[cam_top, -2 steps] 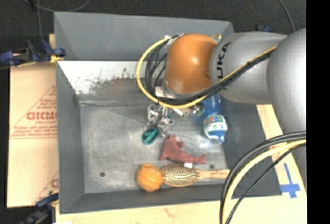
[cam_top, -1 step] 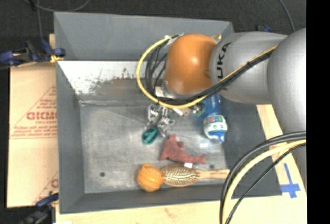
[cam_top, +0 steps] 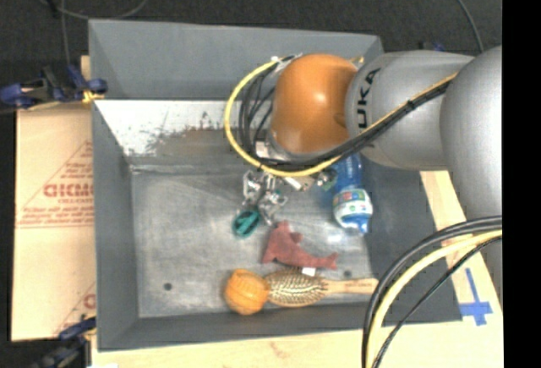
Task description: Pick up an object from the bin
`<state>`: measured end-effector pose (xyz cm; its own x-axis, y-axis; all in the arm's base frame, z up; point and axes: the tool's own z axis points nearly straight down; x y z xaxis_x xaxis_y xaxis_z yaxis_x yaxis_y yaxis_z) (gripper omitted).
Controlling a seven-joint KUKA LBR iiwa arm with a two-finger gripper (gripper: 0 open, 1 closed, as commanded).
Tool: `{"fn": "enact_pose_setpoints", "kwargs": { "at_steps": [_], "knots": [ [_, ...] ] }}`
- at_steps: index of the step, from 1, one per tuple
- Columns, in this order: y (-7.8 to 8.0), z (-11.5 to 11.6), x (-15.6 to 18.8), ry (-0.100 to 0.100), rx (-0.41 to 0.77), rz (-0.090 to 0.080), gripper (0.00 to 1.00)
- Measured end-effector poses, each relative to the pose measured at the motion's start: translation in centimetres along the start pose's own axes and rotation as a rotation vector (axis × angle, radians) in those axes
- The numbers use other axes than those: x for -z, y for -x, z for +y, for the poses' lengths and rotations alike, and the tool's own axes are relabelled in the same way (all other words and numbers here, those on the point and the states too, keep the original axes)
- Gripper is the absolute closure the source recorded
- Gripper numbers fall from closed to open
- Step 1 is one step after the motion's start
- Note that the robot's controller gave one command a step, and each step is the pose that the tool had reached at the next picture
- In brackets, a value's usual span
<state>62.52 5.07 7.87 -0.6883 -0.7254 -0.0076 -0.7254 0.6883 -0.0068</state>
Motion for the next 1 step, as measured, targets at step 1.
{"fn": "enact_pose_setpoints", "kwargs": {
  "at_steps": [1],
  "knots": [
    [-0.14,0.08,1.10,0.006,-0.002,0.007,1.00]
  ]
}}
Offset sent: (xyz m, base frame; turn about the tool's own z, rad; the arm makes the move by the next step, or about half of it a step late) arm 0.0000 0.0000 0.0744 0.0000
